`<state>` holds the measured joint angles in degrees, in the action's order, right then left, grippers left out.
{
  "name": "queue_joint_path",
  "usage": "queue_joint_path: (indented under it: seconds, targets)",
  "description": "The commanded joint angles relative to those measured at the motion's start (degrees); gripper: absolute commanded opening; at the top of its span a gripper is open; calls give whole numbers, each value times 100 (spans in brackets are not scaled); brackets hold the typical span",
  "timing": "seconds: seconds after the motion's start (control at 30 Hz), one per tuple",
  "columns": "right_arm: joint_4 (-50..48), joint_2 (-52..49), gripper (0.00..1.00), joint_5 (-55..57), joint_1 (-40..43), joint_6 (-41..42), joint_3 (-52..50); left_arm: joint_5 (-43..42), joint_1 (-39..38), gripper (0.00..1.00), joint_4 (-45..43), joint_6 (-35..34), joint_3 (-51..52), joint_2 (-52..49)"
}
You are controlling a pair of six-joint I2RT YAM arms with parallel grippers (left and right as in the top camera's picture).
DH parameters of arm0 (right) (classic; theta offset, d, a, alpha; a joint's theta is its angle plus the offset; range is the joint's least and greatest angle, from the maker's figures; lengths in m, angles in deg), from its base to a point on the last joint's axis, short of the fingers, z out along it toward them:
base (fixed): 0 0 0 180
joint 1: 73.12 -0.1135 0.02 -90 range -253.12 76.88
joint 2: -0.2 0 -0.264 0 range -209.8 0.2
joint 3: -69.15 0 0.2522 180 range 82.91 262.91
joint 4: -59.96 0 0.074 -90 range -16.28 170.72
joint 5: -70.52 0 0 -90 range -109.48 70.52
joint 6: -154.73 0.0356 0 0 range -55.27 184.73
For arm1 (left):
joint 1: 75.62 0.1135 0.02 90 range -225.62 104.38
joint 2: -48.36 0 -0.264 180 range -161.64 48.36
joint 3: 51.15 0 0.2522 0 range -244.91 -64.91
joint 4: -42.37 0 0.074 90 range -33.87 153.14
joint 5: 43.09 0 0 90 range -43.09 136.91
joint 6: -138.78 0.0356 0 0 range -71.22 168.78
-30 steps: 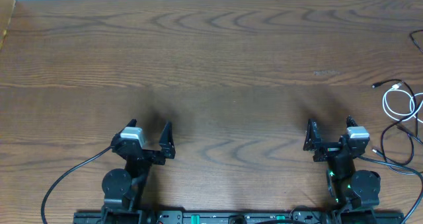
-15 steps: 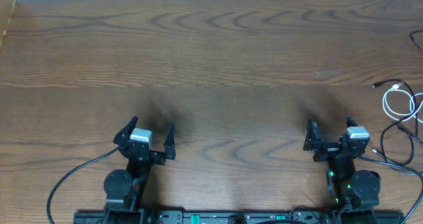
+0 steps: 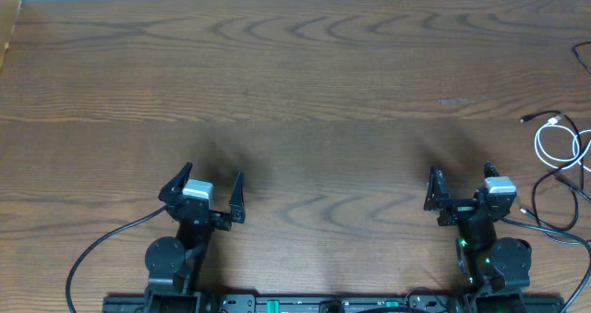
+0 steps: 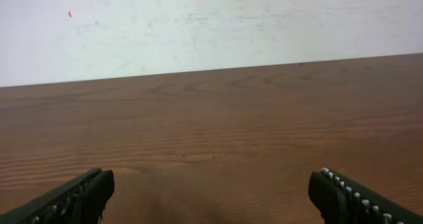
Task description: Untangle cables
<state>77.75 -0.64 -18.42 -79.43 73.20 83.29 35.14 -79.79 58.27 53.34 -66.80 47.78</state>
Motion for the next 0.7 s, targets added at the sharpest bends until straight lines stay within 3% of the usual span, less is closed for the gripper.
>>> queue_joint_path:
  seconds: [0.0,0.13,0.67]
  targets:
    - [24,35,99,-13,-55,-61,-7,-52,35,98,72,81,166,52]
    - [24,35,99,-13,-55,-61,-7,544,35,98,42,76,166,52]
    - [26,35,99,-13,-55,-61,-7,623,35,98,13,-160,166,52]
